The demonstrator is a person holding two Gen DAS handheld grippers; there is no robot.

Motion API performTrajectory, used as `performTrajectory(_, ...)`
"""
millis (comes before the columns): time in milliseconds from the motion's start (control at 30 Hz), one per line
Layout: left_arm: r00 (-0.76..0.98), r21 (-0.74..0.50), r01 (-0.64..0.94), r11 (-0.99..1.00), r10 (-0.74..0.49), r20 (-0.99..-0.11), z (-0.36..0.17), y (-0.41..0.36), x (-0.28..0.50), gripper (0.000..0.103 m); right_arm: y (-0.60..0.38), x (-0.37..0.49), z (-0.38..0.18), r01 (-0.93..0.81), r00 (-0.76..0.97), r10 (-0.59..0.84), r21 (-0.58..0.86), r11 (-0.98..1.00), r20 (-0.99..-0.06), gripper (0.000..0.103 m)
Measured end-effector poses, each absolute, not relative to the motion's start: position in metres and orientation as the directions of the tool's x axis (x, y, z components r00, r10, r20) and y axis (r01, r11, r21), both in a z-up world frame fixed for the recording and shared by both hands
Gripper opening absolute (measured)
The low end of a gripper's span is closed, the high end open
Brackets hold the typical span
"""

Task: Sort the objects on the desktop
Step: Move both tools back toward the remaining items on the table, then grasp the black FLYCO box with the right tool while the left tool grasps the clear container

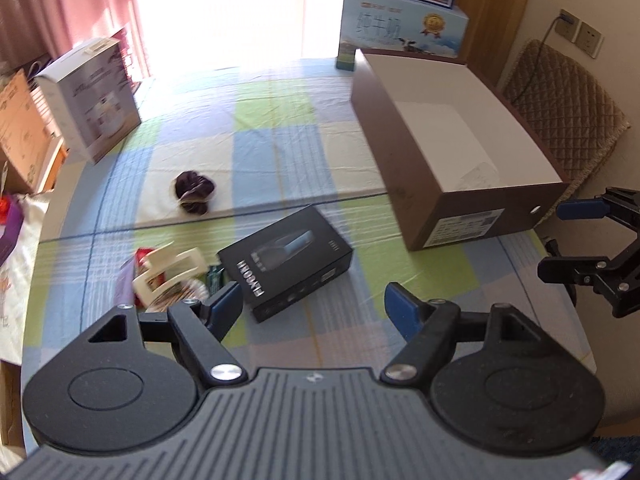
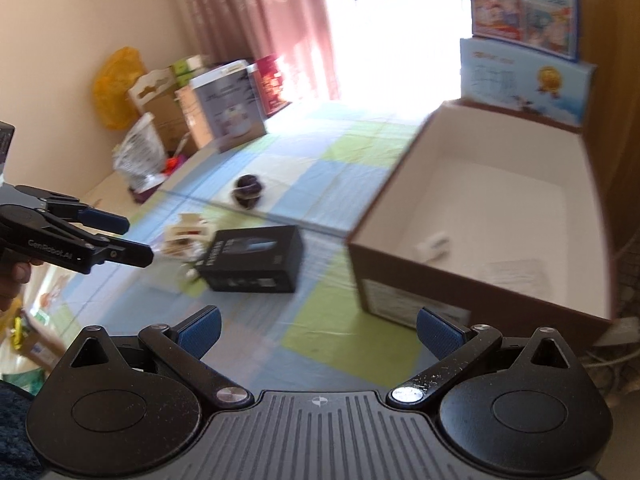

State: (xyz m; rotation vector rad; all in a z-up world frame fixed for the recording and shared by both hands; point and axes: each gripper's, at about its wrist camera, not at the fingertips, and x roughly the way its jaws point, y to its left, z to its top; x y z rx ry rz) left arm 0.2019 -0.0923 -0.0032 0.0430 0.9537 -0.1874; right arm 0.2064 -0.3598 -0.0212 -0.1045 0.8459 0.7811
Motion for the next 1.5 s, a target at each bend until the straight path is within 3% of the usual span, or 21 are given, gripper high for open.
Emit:
performTrajectory(567,0.524,-0.009,-0.144,0.990,0.068,-0.849,-0.025,0.011,0.179,0.075,-0.240,0.227,-0.057,-0.875,0.222,0.623,0.129,0.466,-0.750,0.101)
performTrajectory(1133,0.457,-0.002,-0.259,0.966,0.121,-0.881,-0.053,0.063,0.186,0.075,-0.155,0.259,-0.109,-0.992,0.119,0.485,-0.081,0.098,-0.867,0.101)
performTrajectory(1500,0.412,0.006,-0.288,0.958,0.130,-0.902,-0.070,0.078,0.191,0.075,-0.113,0.293,-0.145,-0.989,0.071,0.362,-0.113,-0.096,-0.929,0.101)
